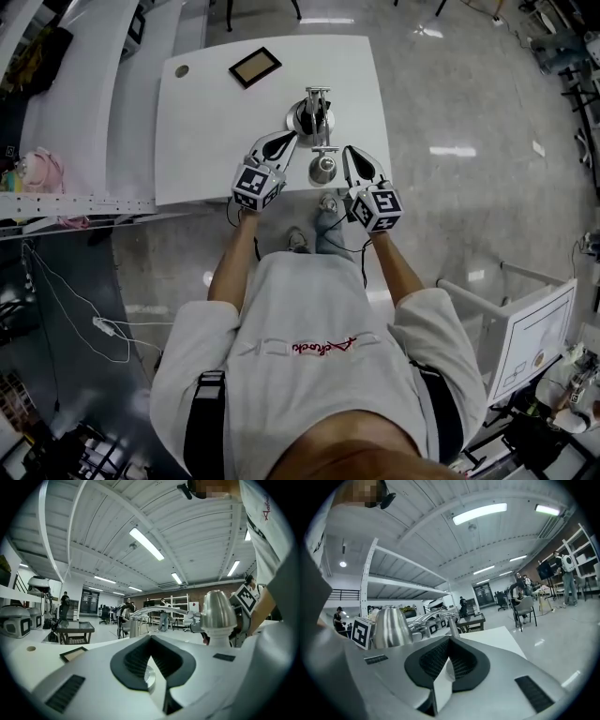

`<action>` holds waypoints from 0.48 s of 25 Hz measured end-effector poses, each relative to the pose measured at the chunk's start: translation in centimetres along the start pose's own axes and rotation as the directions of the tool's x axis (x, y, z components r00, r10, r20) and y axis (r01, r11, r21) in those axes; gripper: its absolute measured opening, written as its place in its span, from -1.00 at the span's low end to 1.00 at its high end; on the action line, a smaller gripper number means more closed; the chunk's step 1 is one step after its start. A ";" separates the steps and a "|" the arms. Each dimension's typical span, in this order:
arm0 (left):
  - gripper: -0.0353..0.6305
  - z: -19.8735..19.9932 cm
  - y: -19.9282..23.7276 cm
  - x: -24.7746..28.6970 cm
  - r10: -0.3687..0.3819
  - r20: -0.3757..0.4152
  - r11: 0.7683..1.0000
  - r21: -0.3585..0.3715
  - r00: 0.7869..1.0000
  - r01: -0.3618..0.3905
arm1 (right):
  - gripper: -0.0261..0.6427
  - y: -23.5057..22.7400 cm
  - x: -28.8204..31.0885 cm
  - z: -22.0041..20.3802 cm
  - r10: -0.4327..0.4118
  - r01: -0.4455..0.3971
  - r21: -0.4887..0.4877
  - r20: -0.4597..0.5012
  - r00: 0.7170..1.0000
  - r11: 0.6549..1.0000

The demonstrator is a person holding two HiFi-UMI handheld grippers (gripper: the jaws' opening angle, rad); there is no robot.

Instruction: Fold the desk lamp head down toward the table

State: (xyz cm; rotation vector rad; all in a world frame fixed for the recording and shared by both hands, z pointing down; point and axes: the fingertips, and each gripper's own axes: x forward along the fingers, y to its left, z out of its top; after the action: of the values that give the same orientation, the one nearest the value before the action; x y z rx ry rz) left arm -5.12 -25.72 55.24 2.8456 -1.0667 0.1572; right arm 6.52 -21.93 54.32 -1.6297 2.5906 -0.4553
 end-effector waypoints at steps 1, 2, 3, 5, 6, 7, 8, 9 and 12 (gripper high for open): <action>-0.82 -0.1 -0.3 -0.3 -0.002 -0.001 1.000 0.002 1.000 0.002 | -0.83 0.4 -0.4 -0.2 -0.001 0.001 -0.006 0.000 1.000 1.000; -0.82 -0.2 -0.6 -0.7 -0.003 -0.001 1.000 0.003 1.000 0.003 | -0.83 0.7 -0.7 -0.4 -0.001 0.001 -0.012 0.000 1.000 1.000; -0.82 -0.2 -0.9 -1.0 -0.003 -0.001 1.000 0.002 1.000 0.003 | -0.83 1.0 -1.1 -0.5 0.000 0.000 -0.018 0.000 1.000 1.000; -0.82 -0.4 -1.4 -1.6 0.001 -0.002 1.000 -0.004 1.000 -0.001 | -0.83 1.6 -1.8 -0.7 0.005 -0.005 -0.032 -0.001 1.000 0.999; -0.82 -0.5 -1.7 -1.8 0.005 -0.001 1.000 -0.008 1.000 -0.005 | -0.83 1.8 -2.1 -0.7 0.008 -0.009 -0.038 -0.003 1.000 0.999; -0.82 -0.5 -2.1 -2.0 0.008 0.001 1.000 -0.011 1.000 -0.008 | -0.83 1.9 -2.3 -0.7 0.011 -0.011 -0.042 -0.005 1.000 0.999; -0.82 -0.5 -2.4 -2.1 0.012 0.003 1.000 -0.012 1.000 -0.012 | -0.83 1.9 -2.5 -0.6 0.014 -0.014 -0.045 -0.005 1.000 0.999; -0.82 -0.5 -2.7 -2.2 0.015 0.004 1.000 -0.012 1.000 -0.015 | -0.83 2.0 -2.7 -0.5 0.017 -0.017 -0.047 -0.004 1.000 0.999; -0.82 -0.4 -3.8 -2.7 0.027 0.005 1.000 -0.010 1.000 -0.027 | -0.83 2.1 -3.5 0.0 0.027 -0.027 -0.059 0.004 1.000 0.998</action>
State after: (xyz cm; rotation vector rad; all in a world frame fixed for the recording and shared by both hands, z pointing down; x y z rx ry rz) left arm -4.65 -21.11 55.04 2.8259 -1.1038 0.1464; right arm 6.25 -18.03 53.32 -1.6091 2.6433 -0.3770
